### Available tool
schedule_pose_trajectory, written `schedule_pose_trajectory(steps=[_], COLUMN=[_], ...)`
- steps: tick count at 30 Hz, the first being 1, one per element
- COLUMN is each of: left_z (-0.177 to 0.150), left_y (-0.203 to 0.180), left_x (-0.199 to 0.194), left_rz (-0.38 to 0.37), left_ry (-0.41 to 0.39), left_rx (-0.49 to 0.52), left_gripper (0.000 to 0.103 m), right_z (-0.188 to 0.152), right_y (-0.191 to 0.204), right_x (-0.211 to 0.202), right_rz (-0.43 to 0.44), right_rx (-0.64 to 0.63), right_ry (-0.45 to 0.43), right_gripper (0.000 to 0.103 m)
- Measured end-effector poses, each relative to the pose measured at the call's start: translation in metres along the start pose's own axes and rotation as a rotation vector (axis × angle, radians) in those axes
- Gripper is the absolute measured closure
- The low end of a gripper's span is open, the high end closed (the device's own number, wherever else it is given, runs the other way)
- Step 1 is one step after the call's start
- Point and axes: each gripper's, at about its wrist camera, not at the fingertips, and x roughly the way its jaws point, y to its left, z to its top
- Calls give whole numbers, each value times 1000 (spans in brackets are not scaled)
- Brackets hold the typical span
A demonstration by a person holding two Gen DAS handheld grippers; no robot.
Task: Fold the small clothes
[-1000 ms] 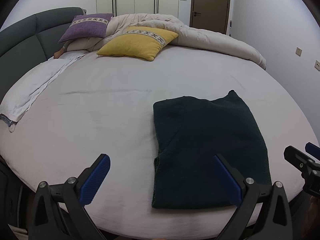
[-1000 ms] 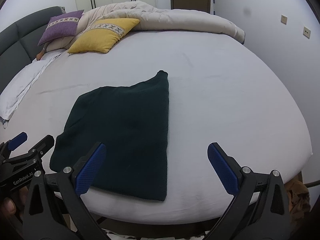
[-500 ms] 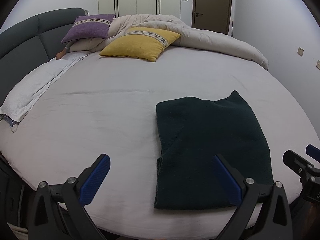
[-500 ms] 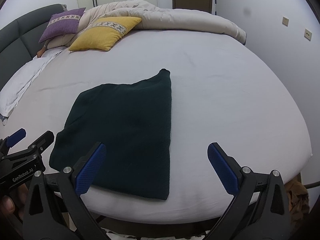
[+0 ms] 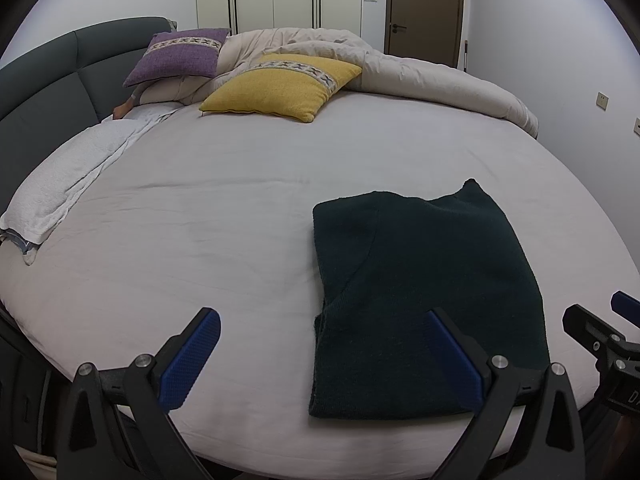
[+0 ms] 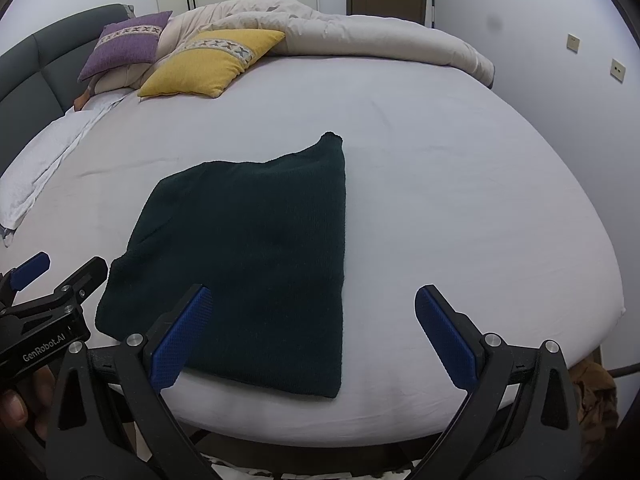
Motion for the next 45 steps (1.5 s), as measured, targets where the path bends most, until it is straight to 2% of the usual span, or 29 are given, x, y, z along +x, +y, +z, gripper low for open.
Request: schedule_pose_trajectory(steps=[45], left_z=[-3], left_y=[3], left_x=[1], left_rz=[5], left_ry=[2], left_rx=[4], left_gripper=[0], right_z=[-3], right_y=[2], right_x=[5], right_rz=[-6], right_rx=[7], right_ry=[0], right_gripper=[0])
